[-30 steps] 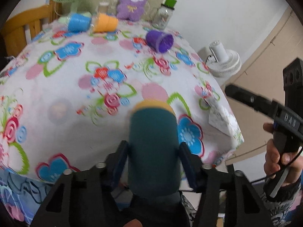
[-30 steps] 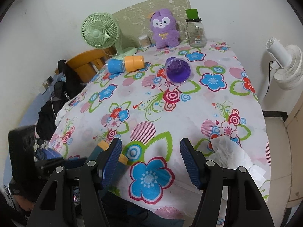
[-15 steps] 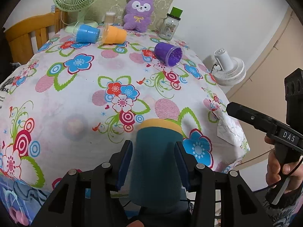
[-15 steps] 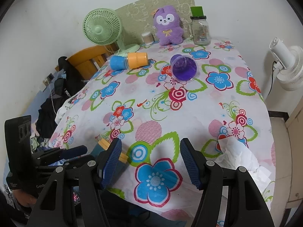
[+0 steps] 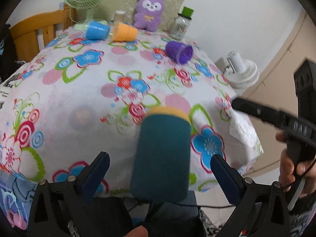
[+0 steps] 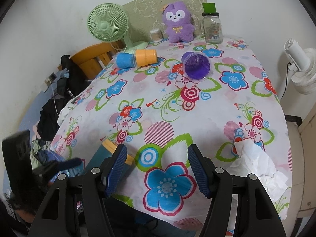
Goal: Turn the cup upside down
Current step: 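Rotate the teal cup with the left gripper so its yellow rim faces down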
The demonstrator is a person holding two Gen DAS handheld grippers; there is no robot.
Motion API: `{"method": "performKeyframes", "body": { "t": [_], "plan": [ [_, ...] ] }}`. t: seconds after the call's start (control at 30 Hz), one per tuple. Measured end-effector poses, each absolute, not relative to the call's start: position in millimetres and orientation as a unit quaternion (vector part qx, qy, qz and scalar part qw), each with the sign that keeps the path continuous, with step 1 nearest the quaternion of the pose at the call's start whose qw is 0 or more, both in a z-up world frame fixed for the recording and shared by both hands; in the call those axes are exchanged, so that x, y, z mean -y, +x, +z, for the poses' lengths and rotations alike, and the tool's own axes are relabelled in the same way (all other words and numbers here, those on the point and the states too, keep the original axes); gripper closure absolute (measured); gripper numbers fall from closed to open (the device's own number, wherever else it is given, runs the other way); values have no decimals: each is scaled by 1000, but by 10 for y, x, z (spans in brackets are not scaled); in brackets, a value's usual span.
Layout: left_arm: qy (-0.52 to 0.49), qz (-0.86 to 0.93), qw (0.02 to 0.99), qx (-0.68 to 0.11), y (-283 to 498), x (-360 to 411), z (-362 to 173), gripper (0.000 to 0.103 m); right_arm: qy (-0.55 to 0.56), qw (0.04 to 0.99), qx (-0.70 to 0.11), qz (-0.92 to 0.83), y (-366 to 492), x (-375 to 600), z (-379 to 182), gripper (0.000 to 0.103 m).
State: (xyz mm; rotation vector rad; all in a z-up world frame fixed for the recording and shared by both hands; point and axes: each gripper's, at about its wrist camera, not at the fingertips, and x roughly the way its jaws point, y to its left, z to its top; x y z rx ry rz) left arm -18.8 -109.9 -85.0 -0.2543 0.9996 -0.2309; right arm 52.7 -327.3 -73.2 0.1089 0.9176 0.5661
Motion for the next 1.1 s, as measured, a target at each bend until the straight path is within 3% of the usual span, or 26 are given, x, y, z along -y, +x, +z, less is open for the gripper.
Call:
{"method": "performKeyframes", "body": {
  "t": [0.07, 0.13, 0.2, 0.23, 1.1],
  "plan": [
    [-114, -114, 859, -486, -219, 1145, -913, 0, 52, 856, -438, 269, 525, 3273, -745, 36],
    [-105, -121, 854, -495, -233, 1188, -983, 8, 53, 856, -440, 268, 525, 3280, -758, 36],
    [-95, -122, 850, -504, -238, 1216, -1028, 33, 55, 856, -441, 266, 522, 3283, -761, 36],
    [-92, -124, 848, -507, -236, 1224, -1042, 35, 56, 856, -441, 266, 522, 3286, -761, 36],
    [-77, -69, 918, -383, 255, 643, -184, 36, 51, 851, -438, 284, 596, 3078, -728, 36]
  ]
}}
